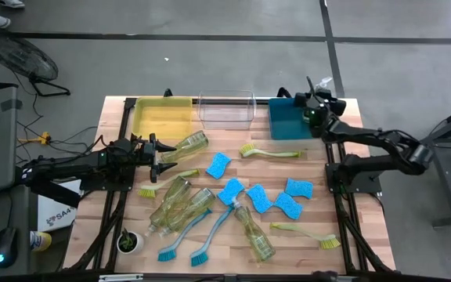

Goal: Pick & Place Kitchen Sink Supplies
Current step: Put the dish soap into the blue bin

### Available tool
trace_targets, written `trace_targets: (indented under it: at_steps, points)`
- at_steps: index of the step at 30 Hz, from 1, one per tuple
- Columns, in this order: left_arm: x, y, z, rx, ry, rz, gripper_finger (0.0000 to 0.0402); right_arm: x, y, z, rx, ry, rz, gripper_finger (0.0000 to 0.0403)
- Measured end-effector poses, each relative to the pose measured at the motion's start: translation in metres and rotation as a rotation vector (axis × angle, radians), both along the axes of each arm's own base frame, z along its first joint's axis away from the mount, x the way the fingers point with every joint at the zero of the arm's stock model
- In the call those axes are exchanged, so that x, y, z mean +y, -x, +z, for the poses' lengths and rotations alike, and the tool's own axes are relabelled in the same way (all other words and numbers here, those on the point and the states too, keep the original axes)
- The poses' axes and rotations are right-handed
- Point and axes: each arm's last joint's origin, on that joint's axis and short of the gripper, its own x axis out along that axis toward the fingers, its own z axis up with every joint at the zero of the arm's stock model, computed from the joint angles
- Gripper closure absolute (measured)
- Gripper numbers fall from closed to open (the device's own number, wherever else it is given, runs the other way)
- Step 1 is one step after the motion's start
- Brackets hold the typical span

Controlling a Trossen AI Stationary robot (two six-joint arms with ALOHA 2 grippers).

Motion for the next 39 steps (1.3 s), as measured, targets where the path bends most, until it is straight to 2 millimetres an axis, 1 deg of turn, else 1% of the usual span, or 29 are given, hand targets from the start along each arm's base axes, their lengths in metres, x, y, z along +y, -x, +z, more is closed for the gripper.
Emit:
trace_targets:
  at_steps: [5,10,17,23,27,30,34,39]
  points:
    - [0.0,0.0,0.0,0.0,0.0,0.0,0.0122,-0.01,-0.004,-0.01,-0.006,0.016,-0.044,0.0139]
    - [0.0,0.0,0.0,0.0,0.0,0.0,0.0122,-0.014,-0.005,-0.016,0.023,0.014,-0.091,0.0139]
    - [0.0,0.0,0.0,0.0,0.0,0.0,0.0122,-0.023,-0.009,-0.012,-0.003,0.04,-0.158,0.0139]
    - [0.0,0.0,0.0,0.0,0.0,0.0,0.0122,-0.032,-0.011,-0.016,0.024,0.035,-0.223,0.0139]
    - [0.0,0.0,0.0,0.0,0.0,0.0,0.0122,-0.04,-0.011,-0.016,-0.001,0.042,-0.247,0.0139]
    - [0.0,0.0,0.0,0.0,0.0,0.0,0.0122,-0.043,-0.013,-0.018,0.013,0.038,-0.272,0.0139]
    - [0.0,0.0,0.0,0.0,0.0,0.0,0.0122,-0.05,-0.012,-0.02,0.009,0.034,-0.278,0.0139]
    - [0.0,0.0,0.0,0.0,0.0,0.0,0.0122,-0.051,-0.013,-0.021,0.013,0.03,-0.273,0.0135]
